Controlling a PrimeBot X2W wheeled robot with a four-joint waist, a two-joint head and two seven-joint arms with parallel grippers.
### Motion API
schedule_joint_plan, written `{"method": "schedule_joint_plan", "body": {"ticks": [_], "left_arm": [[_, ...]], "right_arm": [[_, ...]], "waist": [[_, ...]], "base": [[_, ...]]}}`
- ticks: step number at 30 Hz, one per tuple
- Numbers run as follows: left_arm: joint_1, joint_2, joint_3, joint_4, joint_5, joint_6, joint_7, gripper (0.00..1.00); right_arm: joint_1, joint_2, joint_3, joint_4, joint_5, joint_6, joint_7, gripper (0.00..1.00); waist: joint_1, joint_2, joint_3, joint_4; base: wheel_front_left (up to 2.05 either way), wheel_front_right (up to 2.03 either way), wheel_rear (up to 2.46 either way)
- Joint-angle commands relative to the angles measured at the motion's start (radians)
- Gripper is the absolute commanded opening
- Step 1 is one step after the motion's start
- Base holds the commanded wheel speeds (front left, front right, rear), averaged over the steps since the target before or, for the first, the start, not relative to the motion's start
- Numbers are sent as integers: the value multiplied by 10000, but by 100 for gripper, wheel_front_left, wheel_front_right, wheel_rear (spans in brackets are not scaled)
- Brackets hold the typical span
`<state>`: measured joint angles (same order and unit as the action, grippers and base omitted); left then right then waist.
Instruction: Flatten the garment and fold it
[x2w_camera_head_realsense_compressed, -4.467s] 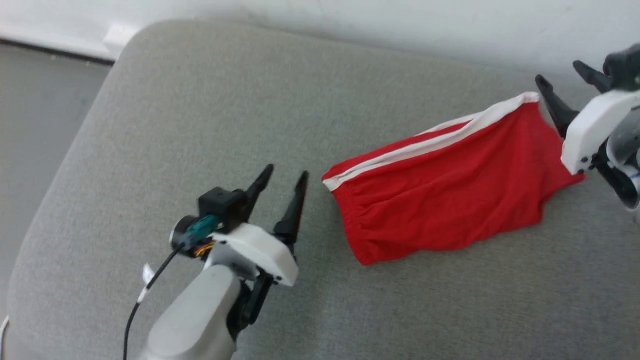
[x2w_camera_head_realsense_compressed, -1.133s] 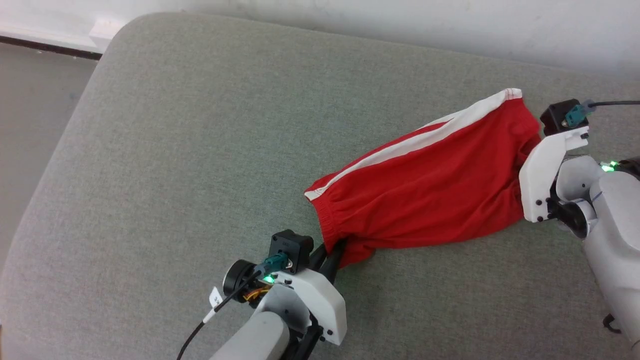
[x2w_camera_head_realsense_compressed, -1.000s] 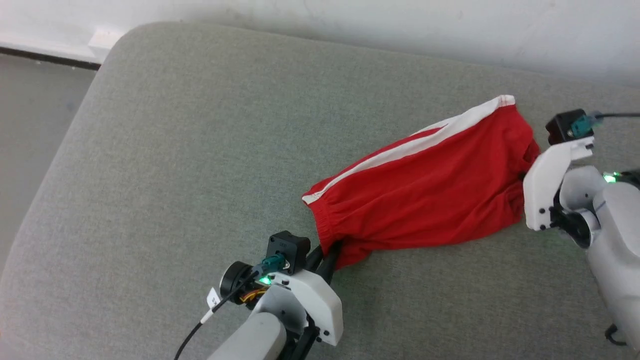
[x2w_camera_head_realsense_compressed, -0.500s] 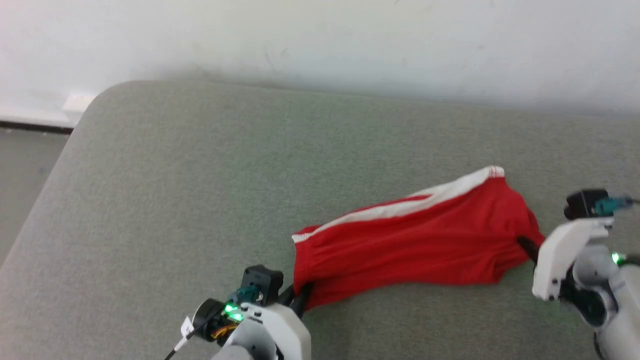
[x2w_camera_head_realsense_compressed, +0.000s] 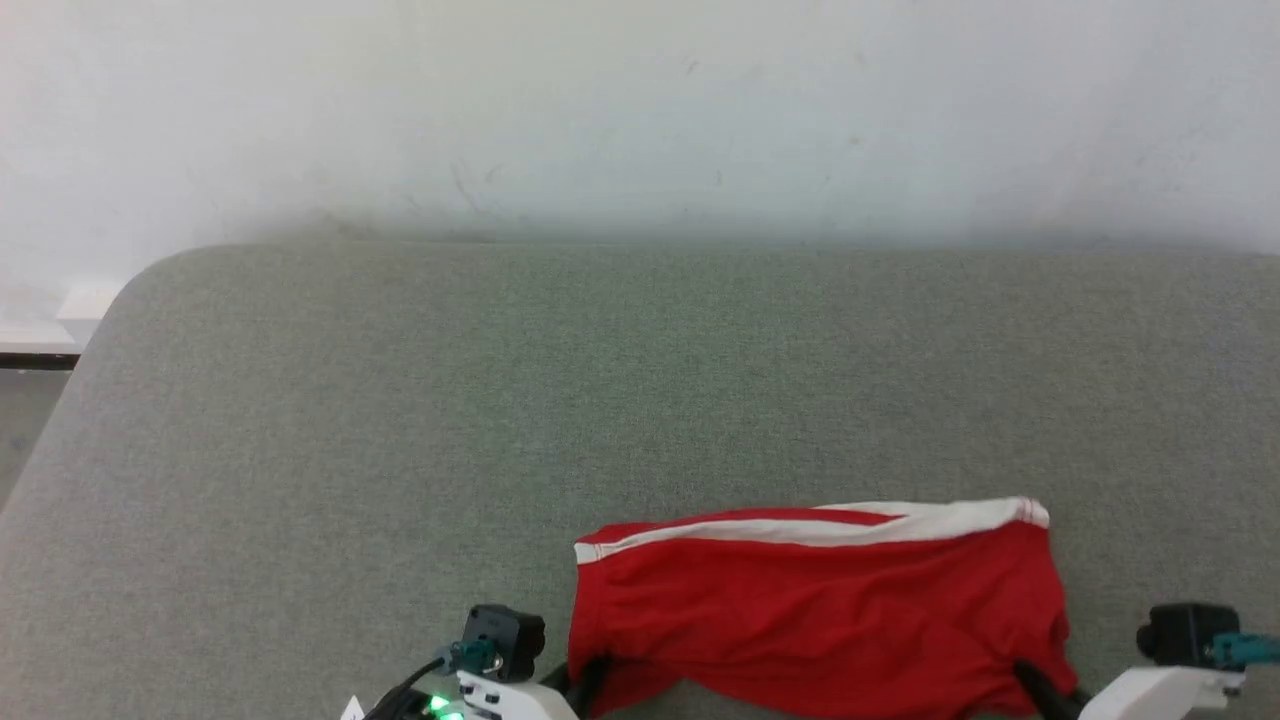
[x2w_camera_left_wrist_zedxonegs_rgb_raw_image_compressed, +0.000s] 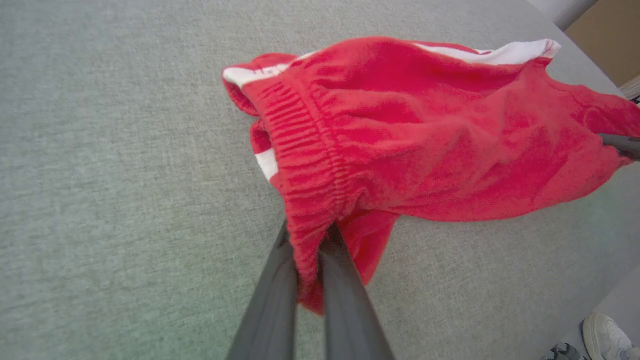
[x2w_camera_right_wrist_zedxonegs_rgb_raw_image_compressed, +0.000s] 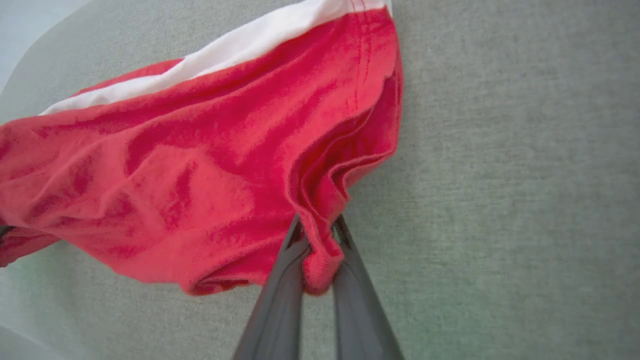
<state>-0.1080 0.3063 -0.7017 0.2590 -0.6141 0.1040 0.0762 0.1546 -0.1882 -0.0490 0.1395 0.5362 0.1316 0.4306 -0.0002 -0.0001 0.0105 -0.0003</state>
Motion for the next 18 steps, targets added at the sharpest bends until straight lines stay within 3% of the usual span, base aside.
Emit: {"method": "schedule_joint_plan", "body": {"ticks": [1, 7, 8, 10, 18], "left_arm": [[147, 69, 1, -5, -59, -86, 63, 0], [206, 117, -123, 168, -198, -184, 352, 0], [199, 125, -144, 203, -200, -202, 369, 12], [176, 149, -199, 262, -154, -226, 360, 100], [302, 299, -96, -152, -72, -240, -288, 100]], "right_arm": [[166, 184, -71, -233, -105, -9, 96, 0], [636, 556, -442, -849, -729, -9, 460, 0], [627, 564, -499, -859, -800, -9, 485, 0], [602, 557, -606, -879, -919, -9, 501, 100], [646, 218, -986, -1717, -1057, -9, 786, 100]], "waist": [[2, 1, 28, 19], [2, 1, 94, 144], [2, 1, 80, 172], [2, 1, 12, 236], [2, 1, -530, 484]], "base": [[0, 0, 0], [0, 0, 0], [0, 0, 0], [0, 0, 0], [0, 0, 0]]}}
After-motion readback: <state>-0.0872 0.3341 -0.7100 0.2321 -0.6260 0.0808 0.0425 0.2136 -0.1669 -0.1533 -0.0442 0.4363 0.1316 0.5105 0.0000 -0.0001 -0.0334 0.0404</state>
